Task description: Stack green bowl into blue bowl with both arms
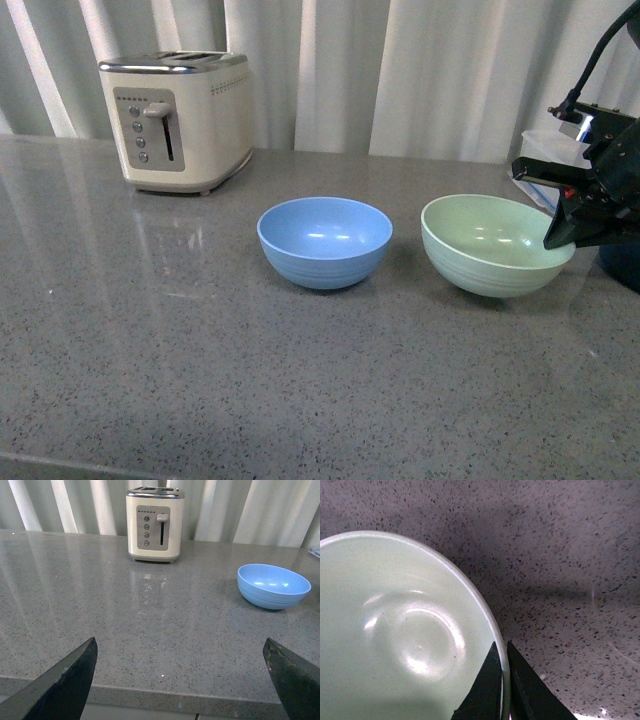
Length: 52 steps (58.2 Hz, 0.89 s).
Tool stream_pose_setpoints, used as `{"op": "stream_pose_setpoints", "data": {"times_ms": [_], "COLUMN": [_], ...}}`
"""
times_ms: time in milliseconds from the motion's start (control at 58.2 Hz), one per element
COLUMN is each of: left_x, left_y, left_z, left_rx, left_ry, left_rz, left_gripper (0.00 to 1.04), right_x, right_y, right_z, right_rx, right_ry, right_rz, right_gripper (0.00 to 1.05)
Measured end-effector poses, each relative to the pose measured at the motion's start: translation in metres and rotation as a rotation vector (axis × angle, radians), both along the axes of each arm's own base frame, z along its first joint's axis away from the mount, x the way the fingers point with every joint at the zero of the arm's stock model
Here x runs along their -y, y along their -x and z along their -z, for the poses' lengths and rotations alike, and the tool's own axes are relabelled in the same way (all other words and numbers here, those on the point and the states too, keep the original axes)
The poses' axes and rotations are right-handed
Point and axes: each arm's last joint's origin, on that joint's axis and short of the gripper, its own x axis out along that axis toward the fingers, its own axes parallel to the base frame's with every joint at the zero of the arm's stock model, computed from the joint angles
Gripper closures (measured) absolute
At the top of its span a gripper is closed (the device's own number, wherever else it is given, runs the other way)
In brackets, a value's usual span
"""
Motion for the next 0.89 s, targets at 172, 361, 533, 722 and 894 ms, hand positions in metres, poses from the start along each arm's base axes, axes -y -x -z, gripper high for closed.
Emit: {"op": "stream_pose_setpoints", "data": {"times_ms": [172,361,533,722,894], "left_x": [0.000,0.000,0.000,0.000,0.000], "left_y": [0.000,0.000,0.000,0.000,0.000], "left_z": [0.000,0.000,0.000,0.000,0.000], "left_rx": [0.000,0.000,0.000,0.000,0.000], "left_ry": [0.000,0.000,0.000,0.000,0.000], "left_rz": [0.000,0.000,0.000,0.000,0.000], "left_gripper": [0.07,0.07,0.07,0.07,0.07], "right_x": [-0.011,-0.042,-0.067,-0.098,-0.112], "right_y": [-0.003,-0.007,-0.011,-0.018,-0.023], "right_z": [-0.025,-0.056,-0.062,-0.045,-0.038], "right_rx": [0.049,0.117,0.132,0.087,0.068], "right_ry": [-0.027,-0.050,-0.058,-0.060,-0.067], "right_rz": [-0.048,-0.142,-0.206,-0.278,-0.311], "right_gripper": [1.04,1.04,1.04,1.04,1.04]}}
